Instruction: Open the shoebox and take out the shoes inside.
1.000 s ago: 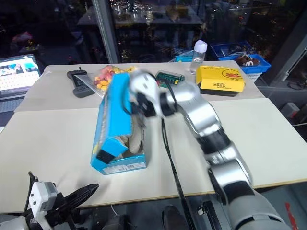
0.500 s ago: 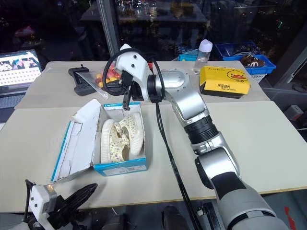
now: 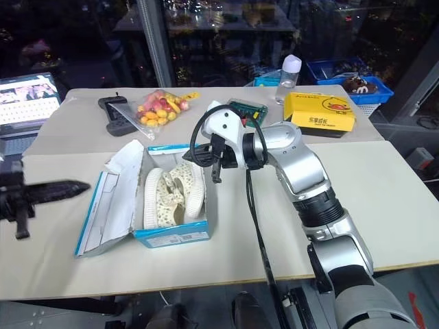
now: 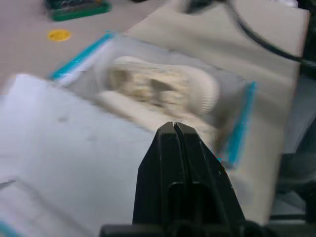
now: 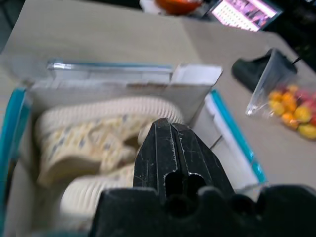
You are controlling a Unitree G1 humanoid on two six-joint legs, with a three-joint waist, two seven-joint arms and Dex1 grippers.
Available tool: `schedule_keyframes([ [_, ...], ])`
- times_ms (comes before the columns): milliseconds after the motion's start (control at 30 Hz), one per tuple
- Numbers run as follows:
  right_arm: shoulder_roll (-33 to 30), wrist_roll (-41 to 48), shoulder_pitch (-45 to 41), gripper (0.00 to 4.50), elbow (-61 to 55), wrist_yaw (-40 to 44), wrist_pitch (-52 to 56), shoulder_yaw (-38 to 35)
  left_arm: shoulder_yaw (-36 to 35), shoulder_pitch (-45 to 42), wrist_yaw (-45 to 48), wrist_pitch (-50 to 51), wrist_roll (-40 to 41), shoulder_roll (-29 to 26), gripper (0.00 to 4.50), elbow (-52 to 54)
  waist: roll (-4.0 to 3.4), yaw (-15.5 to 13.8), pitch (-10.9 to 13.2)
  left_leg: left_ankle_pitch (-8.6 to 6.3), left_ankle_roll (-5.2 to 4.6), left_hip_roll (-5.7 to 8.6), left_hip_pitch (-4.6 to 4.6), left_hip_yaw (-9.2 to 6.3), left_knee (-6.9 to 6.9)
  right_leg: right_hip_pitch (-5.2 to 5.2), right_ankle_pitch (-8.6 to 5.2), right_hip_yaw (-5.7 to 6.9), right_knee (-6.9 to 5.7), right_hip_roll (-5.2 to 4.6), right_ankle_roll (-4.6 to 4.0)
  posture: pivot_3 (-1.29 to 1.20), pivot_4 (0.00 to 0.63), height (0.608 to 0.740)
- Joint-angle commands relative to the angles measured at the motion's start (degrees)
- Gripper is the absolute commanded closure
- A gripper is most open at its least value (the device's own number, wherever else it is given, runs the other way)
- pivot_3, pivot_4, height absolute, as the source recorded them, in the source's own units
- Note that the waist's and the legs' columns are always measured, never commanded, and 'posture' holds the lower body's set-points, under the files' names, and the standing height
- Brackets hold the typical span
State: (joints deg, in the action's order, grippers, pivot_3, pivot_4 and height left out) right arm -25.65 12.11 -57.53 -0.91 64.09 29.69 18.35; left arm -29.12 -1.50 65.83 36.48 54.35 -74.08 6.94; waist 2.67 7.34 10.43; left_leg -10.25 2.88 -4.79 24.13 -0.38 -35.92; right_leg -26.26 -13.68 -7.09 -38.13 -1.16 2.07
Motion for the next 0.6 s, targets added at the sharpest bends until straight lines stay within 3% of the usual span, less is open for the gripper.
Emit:
schedule_keyframes([
  [33, 0.39, -1.82, -2.41, 3.75, -0.21, 1.14, -1.15, 2.32, 7.13, -5.26, 4.19, -2.60, -5.40, 1.22, 4.50, -4.70, 0.00, -0.04, 0.00, 0.00, 0.00, -0.04, 0.00, -0.03, 0.08, -0.05, -0.04, 0.03, -0.02, 0.04, -0.07, 0.00, 0.150, 0.726],
  [67, 0.62, -2.31, -2.68, 3.50, 0.56, 1.47, -1.67, 3.04, 7.95, -6.39, 4.46, -2.63, -6.04, 1.92, 4.50, -5.48, 0.00, -0.03, 0.00, 0.00, 0.00, -0.06, 0.00, -0.06, 0.15, -0.07, -0.08, 0.04, -0.07, 0.06, -0.16, 0.00, 0.150, 0.726],
  [100, 0.83, -2.98, -2.98, 3.11, 1.30, 1.83, -2.49, 3.81, 8.52, -7.46, 4.69, -2.47, -6.45, 2.56, 3.99, -6.12, 0.00, -0.05, 0.00, 0.00, 0.00, -0.06, 0.05, -0.06, 0.17, -0.12, -0.09, 0.05, -0.14, 0.06, -0.26, 0.00, 0.150, 0.726],
  [133, 1.21, -3.60, -3.37, 2.77, 2.09, 2.00, -3.28, 4.44, 8.80, -8.32, 4.96, -2.05, -6.58, 3.13, 3.86, -6.54, 0.00, -0.13, 0.00, -0.01, -0.01, -0.05, 0.09, -0.06, 0.17, -0.14, 0.01, 0.04, -0.14, 0.06, -0.44, 0.00, 0.150, 0.726],
  [400, 5.57, -12.00, -9.83, 0.04, 14.36, 1.13, -15.27, 9.19, 7.80, -9.50, 6.88, 0.04, -7.27, 5.17, 1.20, -5.59, 0.01, -0.52, 0.00, -0.04, 0.03, -0.03, 0.30, -0.10, 0.07, -0.15, 0.01, 0.07, 0.01, 0.04, -0.38, 0.00, 0.150, 0.726],
  [500, 7.54, -14.69, -12.06, 0.00, 20.61, 0.37, -19.64, 10.11, 6.28, -8.28, 7.39, 0.81, -7.05, 5.32, 0.23, -3.96, 0.01, -0.50, 0.00, -0.03, 0.04, -0.03, 0.28, -0.11, 0.02, -0.13, 0.02, 0.07, -0.01, 0.04, -0.35, 0.00, 0.150, 0.726],
  [600, 9.66, -17.05, -13.42, 0.00, 27.18, -0.14, -23.62, 10.92, 4.19, -6.42, 7.39, -0.23, -8.27, 5.56, 0.05, -1.77, 0.01, -0.25, 0.00, -0.03, 0.04, -0.04, 0.26, -0.11, -0.03, -0.12, 0.05, 0.05, -0.06, 0.04, -0.33, 0.00, 0.150, 0.726],
])
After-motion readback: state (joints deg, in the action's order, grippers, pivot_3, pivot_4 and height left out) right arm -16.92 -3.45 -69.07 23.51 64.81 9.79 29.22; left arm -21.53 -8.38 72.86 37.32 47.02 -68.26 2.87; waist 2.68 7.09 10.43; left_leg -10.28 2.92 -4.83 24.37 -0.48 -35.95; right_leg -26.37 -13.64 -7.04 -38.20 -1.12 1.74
